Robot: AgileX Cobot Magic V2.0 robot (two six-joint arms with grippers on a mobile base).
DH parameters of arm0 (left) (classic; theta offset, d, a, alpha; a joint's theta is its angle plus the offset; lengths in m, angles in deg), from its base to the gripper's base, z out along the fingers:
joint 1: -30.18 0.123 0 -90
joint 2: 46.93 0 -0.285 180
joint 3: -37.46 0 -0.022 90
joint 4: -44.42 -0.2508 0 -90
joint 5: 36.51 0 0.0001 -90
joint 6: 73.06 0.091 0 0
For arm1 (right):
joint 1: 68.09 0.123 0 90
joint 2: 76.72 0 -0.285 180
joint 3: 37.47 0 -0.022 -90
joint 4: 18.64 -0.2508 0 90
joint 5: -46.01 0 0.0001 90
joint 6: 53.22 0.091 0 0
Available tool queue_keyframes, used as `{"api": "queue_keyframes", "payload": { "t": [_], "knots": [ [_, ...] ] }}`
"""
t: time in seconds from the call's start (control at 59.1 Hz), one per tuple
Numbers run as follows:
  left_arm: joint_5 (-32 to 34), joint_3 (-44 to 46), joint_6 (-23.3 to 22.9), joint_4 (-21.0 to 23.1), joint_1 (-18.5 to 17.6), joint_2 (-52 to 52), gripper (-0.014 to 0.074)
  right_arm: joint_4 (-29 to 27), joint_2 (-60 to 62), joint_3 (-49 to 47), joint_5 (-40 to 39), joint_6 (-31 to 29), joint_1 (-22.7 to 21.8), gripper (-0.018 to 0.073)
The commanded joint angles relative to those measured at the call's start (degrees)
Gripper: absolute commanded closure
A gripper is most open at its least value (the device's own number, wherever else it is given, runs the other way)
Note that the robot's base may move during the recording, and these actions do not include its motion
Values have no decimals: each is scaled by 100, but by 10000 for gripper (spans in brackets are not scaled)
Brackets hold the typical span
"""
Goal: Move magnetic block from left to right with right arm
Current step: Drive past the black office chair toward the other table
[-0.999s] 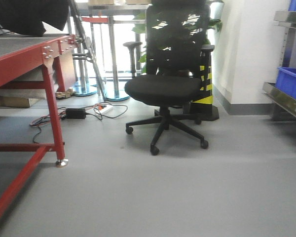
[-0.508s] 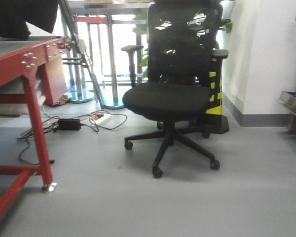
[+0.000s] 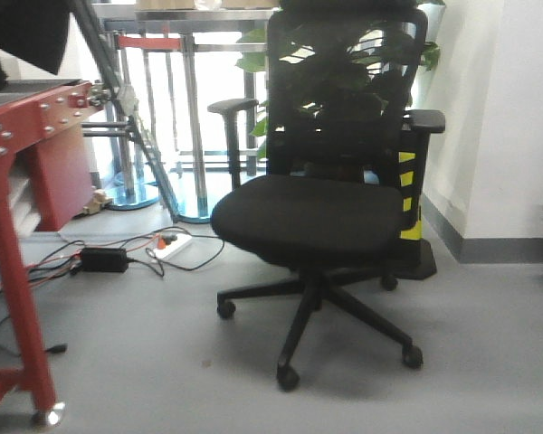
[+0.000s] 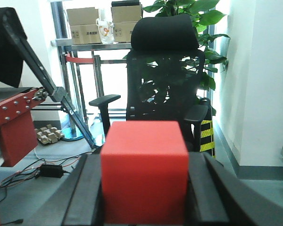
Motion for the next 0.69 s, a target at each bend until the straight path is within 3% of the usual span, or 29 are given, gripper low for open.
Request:
{"api": "queue_keyframes", "payload": {
  "t": [0.0, 0.677],
  "knots": [
    [507, -54, -25, 0, -30, -62, 712, -10, -65, -146, -523, -37, -29, 430],
    [507, -54, -25, 0, -30, -62, 713, -10, -65, -146, -523, -37, -29, 430]
  ]
}}
